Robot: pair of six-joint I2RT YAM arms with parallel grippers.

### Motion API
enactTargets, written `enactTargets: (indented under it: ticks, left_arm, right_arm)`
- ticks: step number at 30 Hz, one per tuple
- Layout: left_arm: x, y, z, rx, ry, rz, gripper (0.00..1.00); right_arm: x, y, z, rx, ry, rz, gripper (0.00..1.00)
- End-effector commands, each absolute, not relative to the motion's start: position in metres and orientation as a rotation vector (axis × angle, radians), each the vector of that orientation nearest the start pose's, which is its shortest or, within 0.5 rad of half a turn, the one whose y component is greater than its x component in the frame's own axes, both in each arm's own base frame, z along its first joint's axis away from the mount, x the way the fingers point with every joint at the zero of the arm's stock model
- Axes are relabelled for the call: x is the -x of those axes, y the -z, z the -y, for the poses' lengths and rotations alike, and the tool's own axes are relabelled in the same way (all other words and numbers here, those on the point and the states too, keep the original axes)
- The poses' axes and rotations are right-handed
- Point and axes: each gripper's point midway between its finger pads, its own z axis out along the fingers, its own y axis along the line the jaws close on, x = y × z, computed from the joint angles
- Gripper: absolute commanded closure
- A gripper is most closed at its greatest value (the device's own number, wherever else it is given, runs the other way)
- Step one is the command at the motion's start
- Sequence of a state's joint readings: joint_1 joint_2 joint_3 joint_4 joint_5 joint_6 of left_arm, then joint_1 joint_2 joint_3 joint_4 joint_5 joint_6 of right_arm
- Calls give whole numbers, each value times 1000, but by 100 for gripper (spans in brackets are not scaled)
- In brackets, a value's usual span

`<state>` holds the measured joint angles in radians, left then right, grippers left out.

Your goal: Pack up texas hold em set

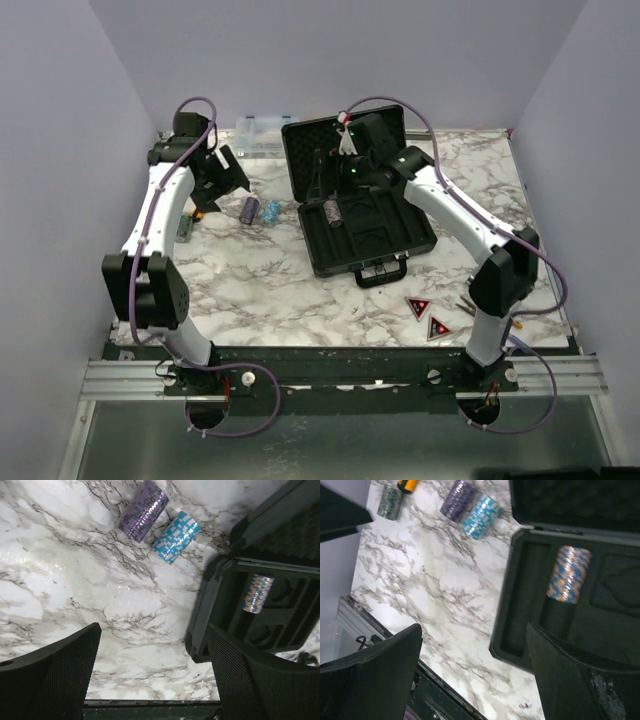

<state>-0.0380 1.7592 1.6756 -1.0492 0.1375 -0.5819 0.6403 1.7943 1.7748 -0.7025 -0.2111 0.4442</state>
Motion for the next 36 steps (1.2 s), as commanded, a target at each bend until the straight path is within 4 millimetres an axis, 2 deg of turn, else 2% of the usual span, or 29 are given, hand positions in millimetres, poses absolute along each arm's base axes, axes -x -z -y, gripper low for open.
enactTargets:
  ticks: [1, 3, 9, 14, 18, 22, 25, 28, 36]
  left_arm:
    - [-364, -196, 41, 759, 326, -2514, 14]
    - [-349, -201, 31, 829, 326, -2467, 14]
    - [-299, -206, 34, 856, 382, -2355, 14]
    - [-257, -202, 32, 856, 391, -2297, 13]
    - [-230, -199, 35, 832, 412, -2276, 12]
    - [-205, -196, 37, 799, 413, -2291, 12]
    - [-195, -193, 38, 787, 406, -2305, 12]
    - [-194, -193, 43, 772, 431, -2322, 12]
    - [-191, -197, 47, 705, 409, -2353, 13]
  right_arm:
    - [-360, -233, -383, 435, -924, -2375, 12]
    - [-370, -228, -401, 426, -944, -2380, 14]
    - [-396, -206, -455, 404, -1048, -2362, 21]
    - [-415, -182, -482, 325, -1110, -2345, 25]
    - [-421, -168, -509, 304, -1162, -2299, 29]
    - [-437, -154, -530, 201, -1216, -2227, 36]
    - [-454, -147, -545, 150, -1268, -2159, 42]
    - [-468, -146, -559, 129, -1322, -2077, 44]
    - [-498, -120, -565, 40, -1270, -1966, 51]
